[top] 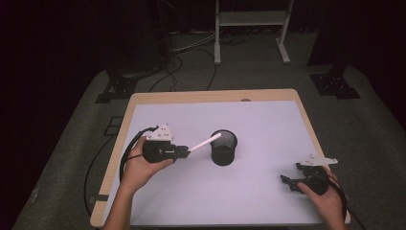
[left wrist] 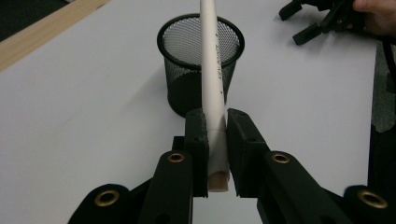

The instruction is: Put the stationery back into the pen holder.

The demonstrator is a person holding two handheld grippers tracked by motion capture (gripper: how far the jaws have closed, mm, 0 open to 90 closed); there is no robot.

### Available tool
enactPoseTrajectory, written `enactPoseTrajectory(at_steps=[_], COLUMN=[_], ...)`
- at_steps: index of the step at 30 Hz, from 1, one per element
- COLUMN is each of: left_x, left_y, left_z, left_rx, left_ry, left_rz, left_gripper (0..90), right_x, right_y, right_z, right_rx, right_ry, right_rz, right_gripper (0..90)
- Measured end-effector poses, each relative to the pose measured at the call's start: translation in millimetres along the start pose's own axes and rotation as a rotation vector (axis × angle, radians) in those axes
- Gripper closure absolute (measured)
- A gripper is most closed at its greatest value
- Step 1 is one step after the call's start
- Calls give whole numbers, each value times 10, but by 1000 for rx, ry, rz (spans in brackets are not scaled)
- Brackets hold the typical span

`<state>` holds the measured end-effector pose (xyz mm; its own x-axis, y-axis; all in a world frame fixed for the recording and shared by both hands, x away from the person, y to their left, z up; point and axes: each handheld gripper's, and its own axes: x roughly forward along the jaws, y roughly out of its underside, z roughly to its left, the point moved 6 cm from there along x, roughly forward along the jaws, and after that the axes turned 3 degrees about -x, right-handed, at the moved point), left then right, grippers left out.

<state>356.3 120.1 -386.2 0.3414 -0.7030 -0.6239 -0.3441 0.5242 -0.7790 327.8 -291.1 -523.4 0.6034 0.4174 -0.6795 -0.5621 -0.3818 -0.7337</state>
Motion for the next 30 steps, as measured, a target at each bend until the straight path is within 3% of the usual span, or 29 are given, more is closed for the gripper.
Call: enactPoseTrajectory(at_steps=[13,19,30], left_x=[270,381,427], left_y=[-231,-251,-224], left_z=[120,144,191], left_rx=[6,-10,-8], left_ry=[27,38,30], left_rz=[50,79,125], left_gripper=[784,784,783], right_x=[-3,-2,-3], right_y=[1,0,-1], right_z=[-4,-5,-6], right_rx=[5,9,11], right_ry=[-5,-7,-9], right_rz=[0,-4,-5], right_gripper=[157,157,157])
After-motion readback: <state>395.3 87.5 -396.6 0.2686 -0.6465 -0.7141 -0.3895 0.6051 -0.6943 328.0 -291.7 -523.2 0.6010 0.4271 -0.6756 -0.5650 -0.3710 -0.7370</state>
